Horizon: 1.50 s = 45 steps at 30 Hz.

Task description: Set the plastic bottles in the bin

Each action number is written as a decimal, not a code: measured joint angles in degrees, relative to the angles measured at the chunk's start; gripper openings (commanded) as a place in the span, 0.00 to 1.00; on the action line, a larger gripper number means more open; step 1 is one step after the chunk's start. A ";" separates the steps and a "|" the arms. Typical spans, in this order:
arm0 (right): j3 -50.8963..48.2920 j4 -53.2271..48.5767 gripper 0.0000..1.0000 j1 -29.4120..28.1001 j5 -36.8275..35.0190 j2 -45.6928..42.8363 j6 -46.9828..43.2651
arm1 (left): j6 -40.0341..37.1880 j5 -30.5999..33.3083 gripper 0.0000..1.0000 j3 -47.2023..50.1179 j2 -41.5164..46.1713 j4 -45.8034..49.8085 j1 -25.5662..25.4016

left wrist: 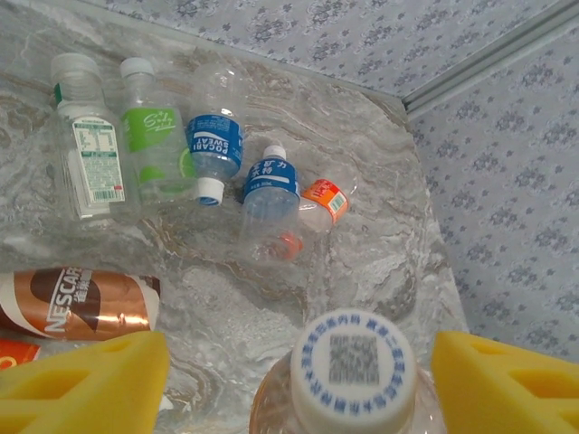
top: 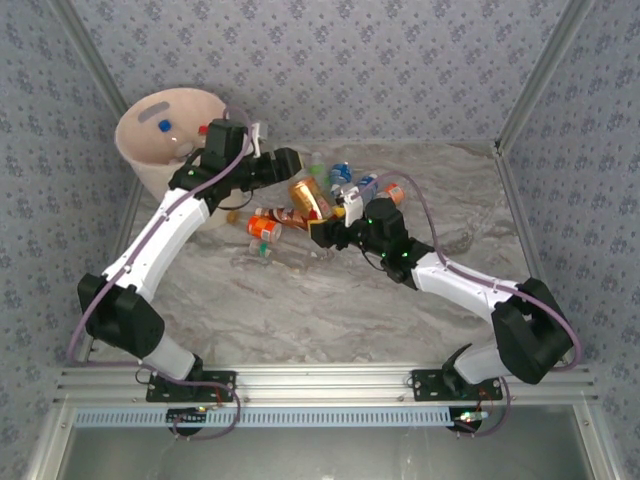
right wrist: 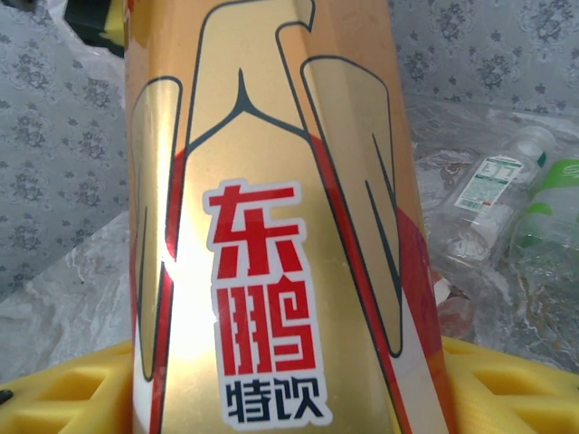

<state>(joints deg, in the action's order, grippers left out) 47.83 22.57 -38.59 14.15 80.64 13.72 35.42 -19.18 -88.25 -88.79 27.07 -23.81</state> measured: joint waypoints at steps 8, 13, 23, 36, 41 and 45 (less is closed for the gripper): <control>1.46 0.28 0.64 -1.11 1.36 1.33 0.07 | 0.50 -1.31 0.38 -0.46 -1.53 -0.63 -1.07; 2.05 0.46 0.67 -1.20 1.46 1.86 0.46 | 0.94 -1.44 0.18 -1.16 -1.55 -0.79 -0.94; 2.19 -0.11 1.00 -0.37 5.27 1.70 0.66 | 0.00 -1.42 0.00 -2.62 -1.53 0.20 0.37; -2.78 -0.79 1.00 4.28 1.22 -6.71 1.18 | -3.58 11.06 0.00 -9.22 7.82 -1.31 13.38; -3.93 -0.28 1.00 4.61 0.11 -5.77 2.93 | -8.20 21.94 0.00 -11.30 11.93 -7.96 16.37; -3.91 0.46 1.00 4.59 0.11 -4.39 4.22 | -11.76 28.46 0.00 -12.44 11.41 -11.32 17.07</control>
<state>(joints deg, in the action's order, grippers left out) 43.92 23.03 -34.00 14.26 76.25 17.93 23.66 9.28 -100.68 -77.38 15.75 -6.74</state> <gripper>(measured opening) 0.999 0.326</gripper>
